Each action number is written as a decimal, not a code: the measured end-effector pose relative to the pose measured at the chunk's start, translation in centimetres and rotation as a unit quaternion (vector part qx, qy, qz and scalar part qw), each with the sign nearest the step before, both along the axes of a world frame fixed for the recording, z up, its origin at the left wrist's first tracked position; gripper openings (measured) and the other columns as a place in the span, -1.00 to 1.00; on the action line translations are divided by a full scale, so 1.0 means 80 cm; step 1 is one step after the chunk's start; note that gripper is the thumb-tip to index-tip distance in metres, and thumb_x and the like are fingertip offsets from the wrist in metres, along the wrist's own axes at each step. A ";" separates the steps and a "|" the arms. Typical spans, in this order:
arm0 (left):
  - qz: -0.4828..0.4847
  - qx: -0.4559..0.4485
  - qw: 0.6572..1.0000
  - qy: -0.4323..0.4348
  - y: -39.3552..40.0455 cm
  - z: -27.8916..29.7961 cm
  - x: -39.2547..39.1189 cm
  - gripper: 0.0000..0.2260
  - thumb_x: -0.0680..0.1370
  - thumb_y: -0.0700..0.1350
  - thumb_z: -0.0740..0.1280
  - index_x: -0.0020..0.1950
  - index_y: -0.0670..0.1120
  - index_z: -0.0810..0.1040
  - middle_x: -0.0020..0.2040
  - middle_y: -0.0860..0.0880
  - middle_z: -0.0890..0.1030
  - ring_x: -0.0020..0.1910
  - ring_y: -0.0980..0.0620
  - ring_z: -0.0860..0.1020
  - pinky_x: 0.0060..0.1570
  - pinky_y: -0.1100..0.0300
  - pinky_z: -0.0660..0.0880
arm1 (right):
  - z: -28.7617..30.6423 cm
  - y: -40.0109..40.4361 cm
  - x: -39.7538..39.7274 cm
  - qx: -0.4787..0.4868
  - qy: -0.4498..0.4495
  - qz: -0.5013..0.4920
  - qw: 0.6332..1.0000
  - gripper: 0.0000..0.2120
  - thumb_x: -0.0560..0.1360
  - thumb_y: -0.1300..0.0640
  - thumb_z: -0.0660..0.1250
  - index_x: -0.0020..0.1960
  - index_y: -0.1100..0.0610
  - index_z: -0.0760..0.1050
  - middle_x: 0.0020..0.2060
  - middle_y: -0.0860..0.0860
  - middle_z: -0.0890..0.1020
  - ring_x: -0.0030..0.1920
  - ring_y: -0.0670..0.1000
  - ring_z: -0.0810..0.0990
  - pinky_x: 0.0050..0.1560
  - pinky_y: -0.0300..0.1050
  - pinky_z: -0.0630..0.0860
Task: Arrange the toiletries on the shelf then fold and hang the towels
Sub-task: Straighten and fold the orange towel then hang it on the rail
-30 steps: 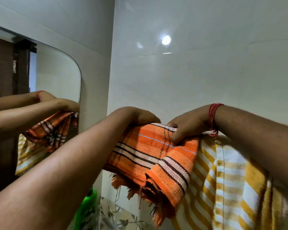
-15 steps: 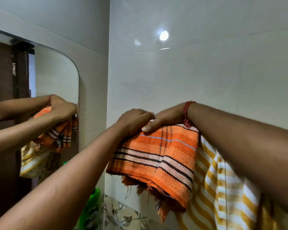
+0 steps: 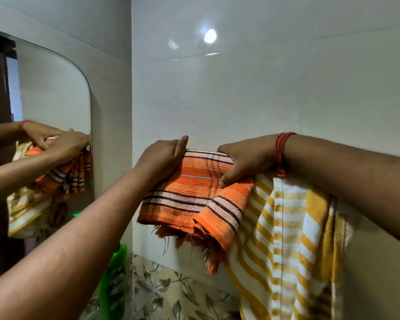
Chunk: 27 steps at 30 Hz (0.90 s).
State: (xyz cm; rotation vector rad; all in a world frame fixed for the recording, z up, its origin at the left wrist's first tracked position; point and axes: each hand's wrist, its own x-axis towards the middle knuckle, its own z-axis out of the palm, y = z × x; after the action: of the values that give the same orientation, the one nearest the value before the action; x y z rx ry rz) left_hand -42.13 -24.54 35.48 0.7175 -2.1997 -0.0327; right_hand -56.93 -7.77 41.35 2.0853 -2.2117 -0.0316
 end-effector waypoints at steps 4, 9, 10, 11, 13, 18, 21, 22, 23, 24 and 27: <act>-0.003 -0.074 0.997 0.019 0.018 -0.001 0.000 -0.47 0.66 0.17 -0.09 -0.06 -0.11 0.55 -0.08 -0.12 0.62 -0.03 -0.17 0.53 -0.05 -0.03 0.42 | 0.003 -0.004 -0.004 0.020 -0.019 0.006 1.000 -0.46 0.46 -0.04 0.48 0.34 0.07 0.37 0.18 -0.05 0.58 0.14 -0.02 0.56 0.11 -0.20 0.51; -0.021 -0.082 0.996 0.008 0.043 -0.029 -0.007 -0.54 0.68 0.14 -0.06 0.20 -0.04 0.55 0.15 -0.07 0.61 0.18 -0.13 0.49 0.19 0.01 0.28 | 0.002 0.001 -0.008 0.027 -0.068 0.011 0.997 -0.60 0.49 0.03 0.47 0.27 0.05 0.44 0.12 -0.04 0.63 0.12 0.00 0.61 0.15 -0.17 0.54; -0.021 -0.077 0.997 0.012 0.045 -0.029 -0.007 -0.58 0.71 0.12 -0.04 0.23 -0.03 0.54 0.19 -0.06 0.60 0.22 -0.12 0.48 0.22 0.02 0.26 | 0.000 0.002 -0.006 0.022 -0.069 0.008 0.997 -0.59 0.48 0.01 0.47 0.27 0.05 0.43 0.12 -0.03 0.62 0.14 0.02 0.60 0.15 -0.15 0.53; -0.021 -0.068 0.997 0.010 0.046 -0.028 -0.007 -0.61 0.72 0.10 -0.02 0.26 -0.02 0.53 0.22 -0.06 0.59 0.25 -0.12 0.47 0.25 0.01 0.25 | -0.001 0.005 -0.003 0.013 -0.059 0.003 0.998 -0.54 0.47 -0.03 0.47 0.29 0.04 0.42 0.15 -0.03 0.61 0.15 0.02 0.59 0.17 -0.13 0.51; -0.014 -0.049 0.999 -0.007 0.048 -0.026 -0.005 -0.62 0.72 0.08 -0.01 0.35 -0.01 0.49 0.32 -0.06 0.55 0.34 -0.12 0.42 0.35 -0.01 0.21 | -0.002 0.017 0.003 -0.004 -0.013 -0.015 1.000 -0.39 0.47 -0.15 0.44 0.42 0.02 0.32 0.25 -0.02 0.57 0.17 -0.02 0.54 0.18 -0.13 0.45; -0.062 -0.026 0.990 0.125 0.076 -0.050 0.004 -0.57 0.64 0.04 0.16 0.48 -0.06 0.41 0.49 -0.07 0.42 0.53 -0.07 0.26 0.54 -0.05 0.10 | -0.039 0.095 0.011 -0.245 0.048 -0.029 0.968 -0.32 0.50 -0.22 0.35 0.52 -0.08 0.20 0.36 0.02 0.46 0.36 0.07 0.43 0.34 -0.02 0.40; -0.147 -0.035 0.952 0.265 0.147 -0.088 0.009 -0.60 0.56 -0.10 0.25 0.40 -0.08 0.49 0.43 -0.01 0.47 0.47 0.03 0.34 0.49 0.17 0.20 | -0.118 0.152 0.007 -0.532 -0.033 -0.024 0.846 -0.60 0.54 -0.04 0.34 0.32 0.08 0.43 0.18 0.02 0.52 0.23 0.09 0.49 0.27 0.03 0.47; -0.169 -0.034 0.942 0.288 0.176 -0.106 0.008 -0.64 0.55 -0.13 0.27 0.35 -0.07 0.52 0.39 0.02 0.49 0.43 0.07 0.37 0.44 0.25 0.23 | -0.148 0.167 0.008 -0.608 -0.048 -0.050 0.791 -0.65 0.53 0.01 0.33 0.24 0.14 0.46 0.13 0.06 0.52 0.19 0.13 0.50 0.25 0.04 0.46; -0.190 -0.028 0.933 0.304 0.205 -0.124 0.006 -0.68 0.54 -0.14 0.27 0.30 -0.06 0.54 0.33 0.05 0.51 0.38 0.09 0.40 0.38 0.26 0.29 | -0.179 0.176 0.009 -0.663 -0.067 -0.086 0.740 -0.67 0.51 0.03 0.34 0.20 0.18 0.46 0.10 0.11 0.51 0.17 0.18 0.49 0.25 0.08 0.44; -0.207 -0.011 0.927 0.313 0.227 -0.144 0.001 -0.71 0.54 -0.12 0.26 0.25 -0.04 0.54 0.28 0.08 0.52 0.33 0.10 0.44 0.33 0.24 0.36 | -0.206 0.178 0.011 -0.697 -0.099 -0.121 0.700 -0.64 0.49 0.02 0.35 0.19 0.21 0.45 0.11 0.15 0.48 0.18 0.21 0.48 0.26 0.14 0.44; -0.244 0.084 0.912 0.319 0.268 -0.192 -0.025 -0.79 0.57 -0.06 0.26 0.19 0.02 0.54 0.20 0.21 0.49 0.27 0.12 0.48 0.23 0.15 0.47 | -0.253 0.165 0.024 -0.676 -0.243 -0.184 0.671 -0.37 0.44 -0.13 0.43 0.34 0.18 0.33 0.22 0.14 0.39 0.24 0.18 0.43 0.31 0.08 0.43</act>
State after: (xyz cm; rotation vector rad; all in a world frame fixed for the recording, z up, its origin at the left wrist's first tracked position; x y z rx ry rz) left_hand -44.10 -3.08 20.16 0.1752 -1.6880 -0.6300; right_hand -55.02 5.46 21.14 0.7737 -1.6659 1.6858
